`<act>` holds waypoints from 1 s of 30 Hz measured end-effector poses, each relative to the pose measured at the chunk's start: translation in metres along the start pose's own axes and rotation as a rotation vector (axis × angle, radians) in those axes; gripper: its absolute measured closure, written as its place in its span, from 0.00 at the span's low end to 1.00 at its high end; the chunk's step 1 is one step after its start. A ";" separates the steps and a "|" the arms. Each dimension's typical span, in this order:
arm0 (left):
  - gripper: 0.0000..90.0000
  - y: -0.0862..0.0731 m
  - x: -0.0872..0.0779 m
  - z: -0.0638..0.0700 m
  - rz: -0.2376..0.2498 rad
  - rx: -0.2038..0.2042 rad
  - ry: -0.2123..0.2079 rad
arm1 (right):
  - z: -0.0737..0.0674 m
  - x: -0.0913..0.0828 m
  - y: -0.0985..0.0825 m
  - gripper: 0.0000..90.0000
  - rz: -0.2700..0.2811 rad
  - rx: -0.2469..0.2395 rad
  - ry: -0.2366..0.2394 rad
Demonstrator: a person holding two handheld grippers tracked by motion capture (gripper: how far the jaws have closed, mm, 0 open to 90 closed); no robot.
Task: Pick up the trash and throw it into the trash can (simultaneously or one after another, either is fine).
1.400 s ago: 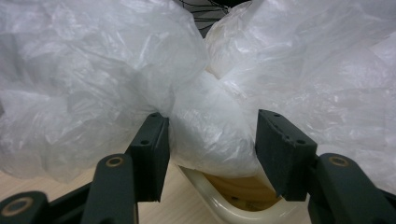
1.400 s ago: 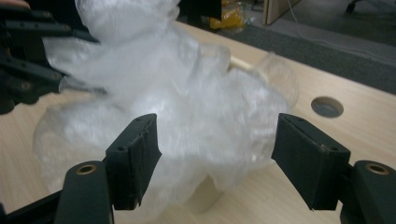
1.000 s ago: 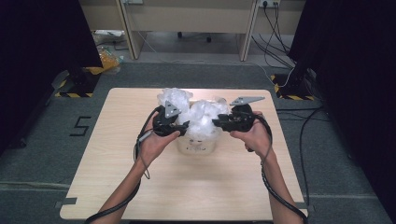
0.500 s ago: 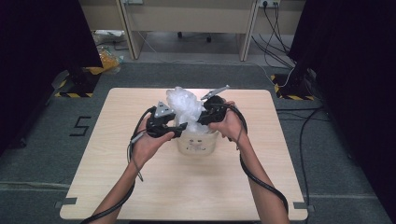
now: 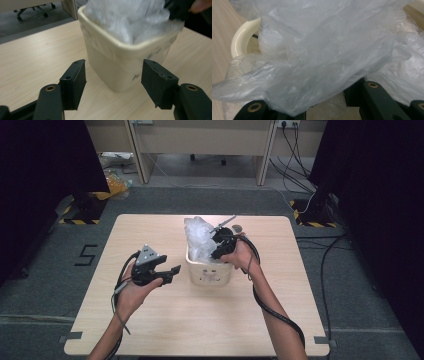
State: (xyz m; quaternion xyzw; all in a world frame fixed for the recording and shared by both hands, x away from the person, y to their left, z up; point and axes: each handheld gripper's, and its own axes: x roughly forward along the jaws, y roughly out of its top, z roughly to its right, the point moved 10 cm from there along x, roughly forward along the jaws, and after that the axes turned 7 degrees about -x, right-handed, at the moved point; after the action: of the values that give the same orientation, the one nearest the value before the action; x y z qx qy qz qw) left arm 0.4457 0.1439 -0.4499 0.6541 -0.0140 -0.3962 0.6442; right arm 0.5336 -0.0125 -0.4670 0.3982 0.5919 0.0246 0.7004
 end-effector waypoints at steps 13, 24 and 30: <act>0.37 -0.087 0.009 -0.017 -0.098 -0.065 0.026 | 0.006 -0.077 0.012 0.49 0.235 0.051 -0.032; 0.27 -0.125 0.001 -0.034 -0.127 -0.091 0.075 | 0.023 -0.109 -0.035 0.42 0.324 0.111 -0.103; 0.23 -0.136 -0.004 -0.043 -0.138 -0.095 0.115 | 0.031 -0.114 -0.069 0.39 0.355 0.152 -0.133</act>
State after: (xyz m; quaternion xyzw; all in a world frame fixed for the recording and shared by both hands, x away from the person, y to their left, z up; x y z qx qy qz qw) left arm 0.3992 0.2043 -0.5701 0.6439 0.0869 -0.4017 0.6453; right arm 0.4961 -0.1333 -0.4157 0.5487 0.4650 0.0769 0.6905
